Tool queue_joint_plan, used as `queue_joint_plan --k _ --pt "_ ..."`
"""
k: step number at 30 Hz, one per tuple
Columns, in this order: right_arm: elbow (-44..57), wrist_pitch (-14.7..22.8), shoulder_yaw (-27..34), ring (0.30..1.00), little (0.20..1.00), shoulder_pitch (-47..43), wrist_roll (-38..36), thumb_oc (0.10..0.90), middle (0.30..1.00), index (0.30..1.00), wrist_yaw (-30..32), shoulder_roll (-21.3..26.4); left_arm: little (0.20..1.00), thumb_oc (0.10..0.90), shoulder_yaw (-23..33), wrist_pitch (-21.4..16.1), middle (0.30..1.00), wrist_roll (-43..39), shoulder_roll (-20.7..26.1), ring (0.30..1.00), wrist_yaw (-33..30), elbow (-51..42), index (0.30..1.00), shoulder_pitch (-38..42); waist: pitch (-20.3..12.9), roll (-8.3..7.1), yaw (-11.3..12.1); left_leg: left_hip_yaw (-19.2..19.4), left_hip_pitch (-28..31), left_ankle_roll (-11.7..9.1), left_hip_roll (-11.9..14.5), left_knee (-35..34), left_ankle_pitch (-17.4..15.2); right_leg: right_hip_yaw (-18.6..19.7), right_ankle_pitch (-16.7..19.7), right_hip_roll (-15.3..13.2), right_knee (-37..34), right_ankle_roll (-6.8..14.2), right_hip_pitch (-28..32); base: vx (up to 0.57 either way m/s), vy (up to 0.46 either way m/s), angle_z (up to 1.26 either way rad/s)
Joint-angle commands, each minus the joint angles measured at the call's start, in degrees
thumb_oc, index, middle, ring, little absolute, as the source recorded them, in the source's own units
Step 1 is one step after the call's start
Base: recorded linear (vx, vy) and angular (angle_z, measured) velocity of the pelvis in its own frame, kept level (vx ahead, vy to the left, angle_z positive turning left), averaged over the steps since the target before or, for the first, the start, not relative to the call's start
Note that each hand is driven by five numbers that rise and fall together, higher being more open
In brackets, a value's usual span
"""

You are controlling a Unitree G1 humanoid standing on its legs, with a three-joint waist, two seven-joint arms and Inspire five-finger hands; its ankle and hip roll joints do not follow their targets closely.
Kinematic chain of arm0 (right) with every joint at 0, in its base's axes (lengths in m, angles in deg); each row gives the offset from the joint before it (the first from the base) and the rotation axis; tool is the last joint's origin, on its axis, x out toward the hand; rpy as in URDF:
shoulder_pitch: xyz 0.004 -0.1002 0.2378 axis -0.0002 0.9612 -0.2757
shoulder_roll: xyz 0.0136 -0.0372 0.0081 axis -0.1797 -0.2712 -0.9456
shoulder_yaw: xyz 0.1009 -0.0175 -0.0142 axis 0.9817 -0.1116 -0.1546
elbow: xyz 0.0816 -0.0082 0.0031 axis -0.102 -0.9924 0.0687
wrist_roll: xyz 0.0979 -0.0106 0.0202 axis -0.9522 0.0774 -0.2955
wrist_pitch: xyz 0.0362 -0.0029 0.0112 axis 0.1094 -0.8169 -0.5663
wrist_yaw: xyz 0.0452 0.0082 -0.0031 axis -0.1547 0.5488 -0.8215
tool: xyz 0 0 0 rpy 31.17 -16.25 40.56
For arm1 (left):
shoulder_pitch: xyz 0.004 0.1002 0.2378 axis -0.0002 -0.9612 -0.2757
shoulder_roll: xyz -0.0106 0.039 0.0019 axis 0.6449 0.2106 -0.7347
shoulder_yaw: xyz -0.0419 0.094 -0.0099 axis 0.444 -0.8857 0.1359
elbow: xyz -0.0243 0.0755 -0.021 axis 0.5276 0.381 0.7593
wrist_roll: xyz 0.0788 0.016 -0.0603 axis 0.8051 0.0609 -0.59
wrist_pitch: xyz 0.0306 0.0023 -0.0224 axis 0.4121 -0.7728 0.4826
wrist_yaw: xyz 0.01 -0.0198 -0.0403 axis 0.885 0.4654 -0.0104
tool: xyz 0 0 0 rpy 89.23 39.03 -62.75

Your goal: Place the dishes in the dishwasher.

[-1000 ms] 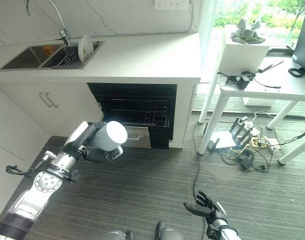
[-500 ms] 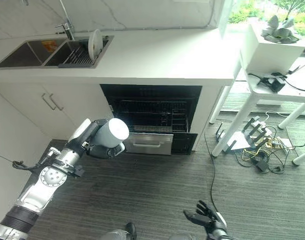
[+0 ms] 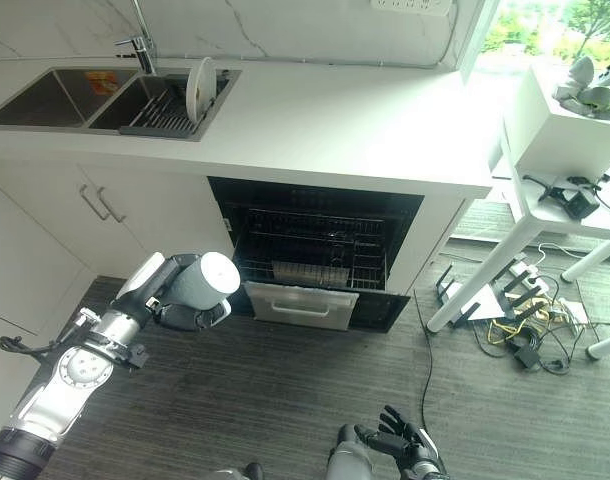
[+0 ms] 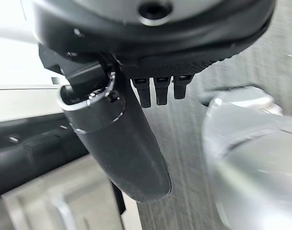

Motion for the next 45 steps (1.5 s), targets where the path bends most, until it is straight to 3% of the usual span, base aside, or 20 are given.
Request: queue_joint_plan --k 1,2,4,6,8,9,10,13,22,26,27,31,34,36,38,45 --pt "2.46 3.32 0.63 0.900 0.900 -2.90 0.33 0.800 0.900 0.900 -0.83 4.81 0.300 0.400 4.59 -4.28 0.300 -1.87 -1.61 0.300 -4.85 -6.86 0.300 7.17 -2.16 -2.40 -0.38 2.08 -0.12 2.56 1.04 6.75 -3.40 -0.32 -5.87 -0.50 -3.91 3.24 6.77 0.11 -0.331 0.04" --pt "1.92 3.51 0.61 0.900 0.900 -2.94 0.39 0.800 0.900 0.900 -1.21 5.37 0.300 0.400 4.75 -4.23 0.300 -2.04 -1.82 0.300 -4.92 -7.00 0.300 7.04 -1.59 -2.19 -0.22 1.64 -1.76 2.14 2.16 10.90 -2.70 -0.48 -6.49 0.48 -3.91 2.48 7.68 0.07 -0.271 0.01" --pt "0.89 4.00 0.64 0.900 0.900 -3.06 0.48 0.800 0.900 0.900 -1.57 5.81 0.300 0.400 4.96 -4.33 0.300 -2.12 -2.03 0.300 -4.64 -6.87 0.300 7.06 -1.40 -2.45 0.08 1.74 -3.93 2.14 2.29 14.36 -1.40 -0.57 -6.85 0.87 -3.91 1.72 8.00 0.05 -0.201 -0.16" --pt "-0.86 4.67 1.07 0.900 0.900 -3.01 -0.18 0.800 0.900 0.900 -2.09 6.63 0.300 0.400 4.98 -4.47 0.300 -2.15 -2.41 0.300 -3.89 -6.22 0.300 7.57 -0.63 -1.76 0.29 1.20 -7.51 2.16 2.41 19.74 -1.01 -1.50 -7.81 2.30 -3.91 0.36 9.50 0.08 -0.158 -0.14" --pt "-2.83 5.03 1.22 0.900 0.900 -3.69 -0.44 0.800 0.900 0.900 -2.57 6.89 0.300 0.400 5.23 -4.00 0.300 -2.37 -2.34 0.300 -4.28 -6.03 0.300 7.62 -0.43 -1.29 1.06 -0.02 -7.56 3.19 -1.82 14.43 -1.76 -0.61 -7.99 3.05 -3.91 0.73 9.77 0.12 0.008 0.00" --pt "-3.75 4.99 1.17 0.900 0.900 -4.06 -0.23 0.800 0.900 0.900 -2.62 6.81 0.300 0.400 5.36 -4.01 0.300 -2.49 -2.27 0.300 -4.62 -5.76 0.300 7.49 -0.71 -1.05 1.17 0.39 -6.53 3.35 -2.47 9.58 -1.79 -0.60 -8.33 3.37 -3.91 1.03 9.84 0.18 0.158 -0.32" --pt "-3.97 4.08 1.04 0.900 0.900 -4.14 0.30 0.800 0.900 0.900 -1.21 6.33 0.300 0.400 5.10 -4.44 0.300 -2.49 -2.53 0.300 -5.80 -5.60 0.300 7.26 -0.56 0.85 0.71 -0.30 -8.58 1.95 0.39 4.84 -0.53 -0.76 -9.54 5.41 -3.91 1.13 10.78 0.14 0.156 -0.29" --pt "-4.59 3.21 1.16 0.900 0.900 -3.85 0.13 0.800 0.900 0.900 -0.60 6.41 0.300 0.400 5.08 -4.79 0.300 -2.63 -2.84 0.300 -6.40 -5.23 0.300 7.75 -0.49 1.73 0.27 -2.09 -10.46 0.85 2.65 4.84 0.95 -0.49 -10.19 5.90 -3.91 1.05 11.04 0.07 0.145 -0.06" --pt "-7.29 2.89 4.52 0.900 0.900 -0.97 -0.59 0.800 0.900 0.900 0.58 5.81 0.300 0.400 4.36 -4.04 0.300 -2.78 -2.65 0.300 -4.38 -4.12 0.300 10.19 -1.41 3.44 -2.27 -0.14 -8.40 -0.11 5.04 4.84 -1.50 -3.66 -9.88 2.53 -3.91 2.30 11.69 0.05 0.229 -0.01" --pt "-9.25 3.50 5.36 0.900 0.900 -0.50 0.26 0.800 0.900 0.900 0.93 4.33 0.300 0.400 4.00 -3.68 0.300 -2.85 -1.77 0.300 -5.16 -3.34 0.300 11.05 -1.90 3.57 -2.08 0.23 -7.13 1.26 3.00 4.84 -3.51 -4.03 -8.39 0.21 -3.91 3.87 11.50 0.06 0.261 0.24" --pt "-9.69 4.17 5.60 0.900 0.900 -0.69 -0.52 0.800 0.900 0.900 1.21 3.43 0.300 0.400 4.21 -3.78 0.300 -3.26 -0.92 0.300 -5.34 -3.38 0.300 11.12 -2.17 3.49 -1.58 0.66 -6.83 2.45 1.96 4.84 -4.62 -4.27 -7.35 -1.25 -3.91 5.03 11.40 0.06 0.246 0.11" --pt "-8.15 5.67 5.72 0.900 0.900 -0.85 -2.79 0.800 0.900 0.900 1.99 2.26 0.300 0.400 4.44 -4.26 0.300 -3.37 -0.35 0.300 -4.61 -3.51 0.300 11.57 -2.39 3.00 -0.86 1.65 -6.99 4.40 0.46 4.84 -5.83 -4.43 -5.94 -3.35 -3.91 6.49 10.93 0.03 0.198 -0.10" --pt "-5.46 6.47 5.66 0.900 0.900 -0.80 -4.24 0.800 0.900 0.900 2.31 1.60 0.300 0.400 4.79 -4.57 0.300 -3.22 -0.09 0.300 -3.61 -3.43 0.300 11.65 -2.43 2.89 -0.56 2.42 -6.85 5.71 -0.39 4.84 -6.45 -4.80 -5.03 -3.89 -3.91 6.95 11.29 0.04 0.159 -0.04" --pt "-2.15 6.56 5.34 0.900 0.900 -0.75 -4.96 0.800 0.900 0.900 2.51 0.90 0.300 0.400 4.74 -5.01 0.300 -3.15 0.21 0.300 -3.49 -3.02 0.300 11.82 -2.09 2.97 -0.93 2.16 -6.33 6.99 -1.19 4.84 -7.67 -4.74 -2.58 -2.48 -3.91 6.92 11.61 0.02 0.120 -0.10" --pt "0.65 7.31 4.36 0.900 0.900 -1.21 -4.71 0.800 0.900 0.900 2.08 0.39 0.300 0.400 5.37 -4.89 0.300 -4.95 0.35 0.300 -3.48 -3.44 0.300 11.51 -1.78 2.43 -0.51 3.74 -5.90 6.69 -0.91 4.84 -8.09 -6.57 -1.33 -3.37 -3.91 7.24 9.86 -0.04 -0.068 -0.19" --pt "10.20 13.21 5.57 0.900 0.900 -1.16 -8.12 0.800 0.900 0.900 3.85 0.69 0.300 0.400 5.77 -5.32 0.300 -14.50 -5.49 0.300 -0.16 -5.10 0.300 7.41 -2.30 0.56 -0.15 7.30 -4.75 5.68 1.57 4.84 -7.73 -7.49 -3.41 -5.23 -3.91 8.06 8.73 -0.01 -0.154 -0.27"
